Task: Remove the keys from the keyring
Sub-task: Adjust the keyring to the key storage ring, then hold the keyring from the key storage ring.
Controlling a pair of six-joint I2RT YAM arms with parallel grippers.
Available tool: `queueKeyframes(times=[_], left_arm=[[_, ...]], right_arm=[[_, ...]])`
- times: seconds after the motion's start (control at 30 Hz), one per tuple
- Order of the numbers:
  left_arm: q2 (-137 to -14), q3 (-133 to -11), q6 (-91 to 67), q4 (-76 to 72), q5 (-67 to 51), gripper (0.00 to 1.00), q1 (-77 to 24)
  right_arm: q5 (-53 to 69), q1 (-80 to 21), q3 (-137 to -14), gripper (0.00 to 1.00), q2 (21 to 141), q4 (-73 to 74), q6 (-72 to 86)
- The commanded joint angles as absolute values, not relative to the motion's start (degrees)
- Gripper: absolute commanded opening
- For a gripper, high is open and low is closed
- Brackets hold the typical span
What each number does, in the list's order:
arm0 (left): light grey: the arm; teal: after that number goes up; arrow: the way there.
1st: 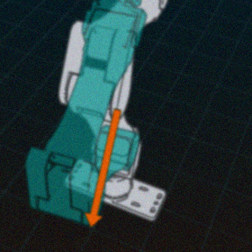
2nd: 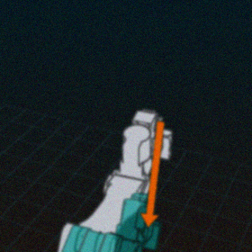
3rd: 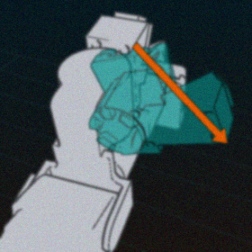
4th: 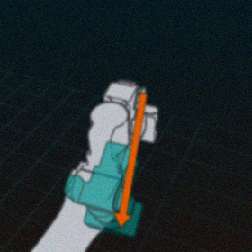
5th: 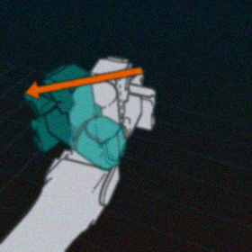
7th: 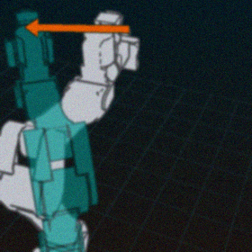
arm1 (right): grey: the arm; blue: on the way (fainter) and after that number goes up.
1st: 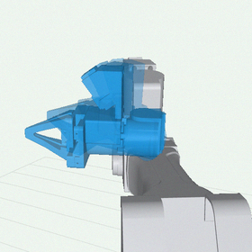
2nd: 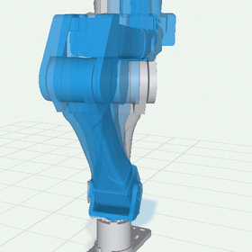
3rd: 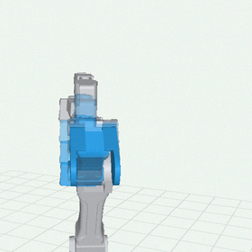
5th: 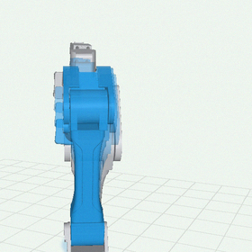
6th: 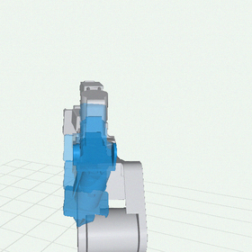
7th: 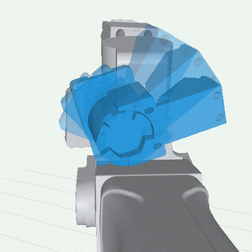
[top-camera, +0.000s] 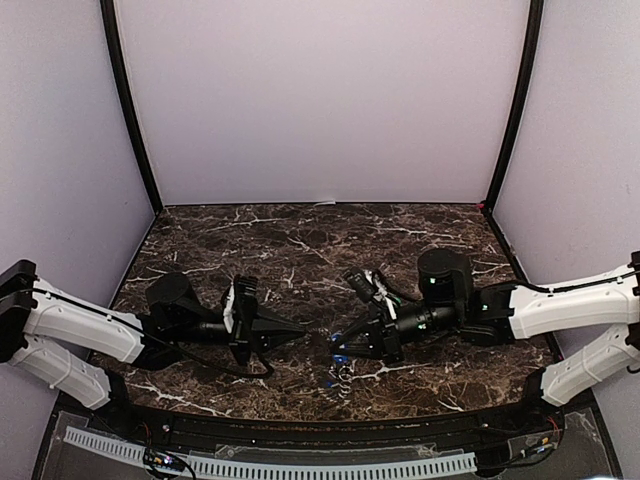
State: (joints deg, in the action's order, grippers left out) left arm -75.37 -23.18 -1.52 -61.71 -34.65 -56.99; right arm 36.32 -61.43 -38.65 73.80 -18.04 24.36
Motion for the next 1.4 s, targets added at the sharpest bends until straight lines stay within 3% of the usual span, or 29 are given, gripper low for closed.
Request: queueKeyframes(times=[0.0,0.23,0.43,0.63,1.37], left_arm=[[-73.53,-22.53,-1.65,-65.08,-34.41,0.00,-56.78],[-75.26,-23.52,-3.34,-63.29,-36.22,0.01,-56.78],[-78.61,-23.75,-6.10,-60.62,-39.33,0.29,-56.78],[-81.54,-24.65,-5.13,-57.36,-41.47,0.41,-56.78],[-84.80,-27.15,0.50,-51.68,-37.35,0.42,-57.48]], right_arm=[[40.29,-61.17,-40.57,0.00,75.49,-20.46,24.97],[39.90,-61.17,-40.27,0.00,75.55,-21.09,24.17],[40.68,-61.17,-38.94,0.00,76.17,-23.12,24.99],[41.53,-61.17,-38.84,0.00,77.78,-24.78,25.18],[44.82,-61.17,-39.67,0.00,84.63,-28.91,26.72]])
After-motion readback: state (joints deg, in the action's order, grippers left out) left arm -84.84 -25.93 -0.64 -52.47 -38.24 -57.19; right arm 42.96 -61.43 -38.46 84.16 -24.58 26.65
